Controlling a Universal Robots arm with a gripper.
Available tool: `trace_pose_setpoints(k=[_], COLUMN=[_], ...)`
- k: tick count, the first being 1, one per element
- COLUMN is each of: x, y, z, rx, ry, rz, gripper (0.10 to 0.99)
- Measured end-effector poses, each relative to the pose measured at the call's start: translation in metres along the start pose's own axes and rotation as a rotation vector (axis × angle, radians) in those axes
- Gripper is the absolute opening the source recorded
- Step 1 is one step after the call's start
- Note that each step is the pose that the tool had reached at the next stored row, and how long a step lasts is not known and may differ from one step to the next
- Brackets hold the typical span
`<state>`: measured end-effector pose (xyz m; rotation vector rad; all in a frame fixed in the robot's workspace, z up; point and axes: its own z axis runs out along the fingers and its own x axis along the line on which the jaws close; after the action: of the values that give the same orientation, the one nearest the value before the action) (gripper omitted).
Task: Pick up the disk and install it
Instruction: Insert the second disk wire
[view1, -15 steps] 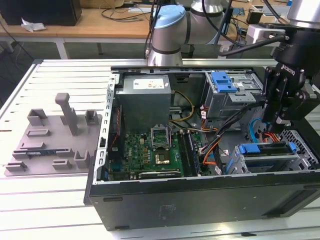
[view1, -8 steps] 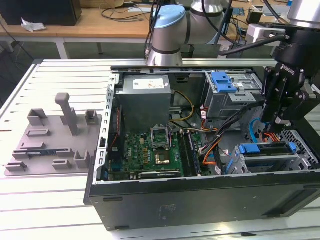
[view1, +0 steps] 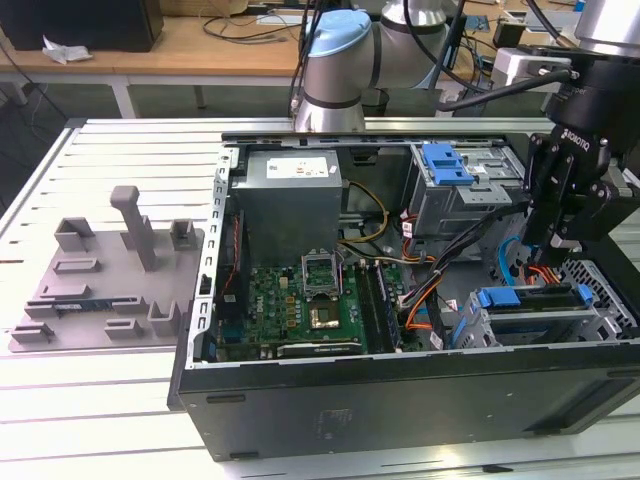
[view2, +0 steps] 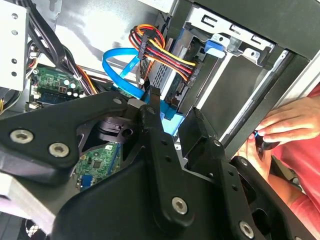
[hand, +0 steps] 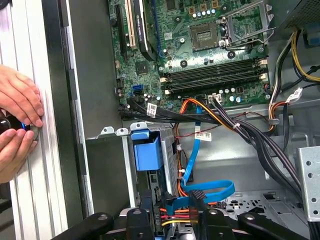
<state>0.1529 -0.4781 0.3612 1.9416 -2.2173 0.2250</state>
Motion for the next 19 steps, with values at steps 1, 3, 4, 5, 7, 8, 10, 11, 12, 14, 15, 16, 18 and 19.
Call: trace_pose_setpoints(k=[1, 3, 4, 5, 7, 8, 10, 11, 12, 14, 15, 16, 18, 19], x=[0.0000, 0.0000, 0.0000, -0.0001, -0.0001, -0.0001, -0.0001, -0.0001, -0.0001, -0.0001, 0.0005, 0.0015, 0.0043, 0.0061], y=[0.0000, 0.0000, 0.0000, 0.0000, 0.0000, 0.0000, 0.0000, 0.0000, 0.0000, 0.0000, -0.0001, -0.0003, -0.0004, -0.0001], z=[0.0000, 0.0001, 0.0001, 0.0002, 0.0002, 0.0003, 0.0003, 0.0003, 0.0003, 0.0003, 0.0007, 0.0010, 0.0014, 0.0019], rx=[0.000, 0.000, 0.000, 0.000, 0.000, 0.000, 0.000, 0.000, 0.000, 0.000, 0.000, 0.000, 0.000, 0.001], ry=[0.0000, 0.0000, 0.0000, -0.0001, 0.0000, 0.0000, 0.0000, 0.0000, 0.0000, 0.0000, -0.0007, -0.0010, -0.0013, -0.0033], rz=[0.000, 0.000, 0.000, 0.000, 0.000, 0.000, 0.000, 0.000, 0.000, 0.000, 0.000, 0.000, 0.000, 0.000], gripper=[0.412, 0.220, 0.165, 0.161, 0.161, 0.161, 0.161, 0.161, 0.161, 0.161, 0.161, 0.161, 0.161, 0.161])
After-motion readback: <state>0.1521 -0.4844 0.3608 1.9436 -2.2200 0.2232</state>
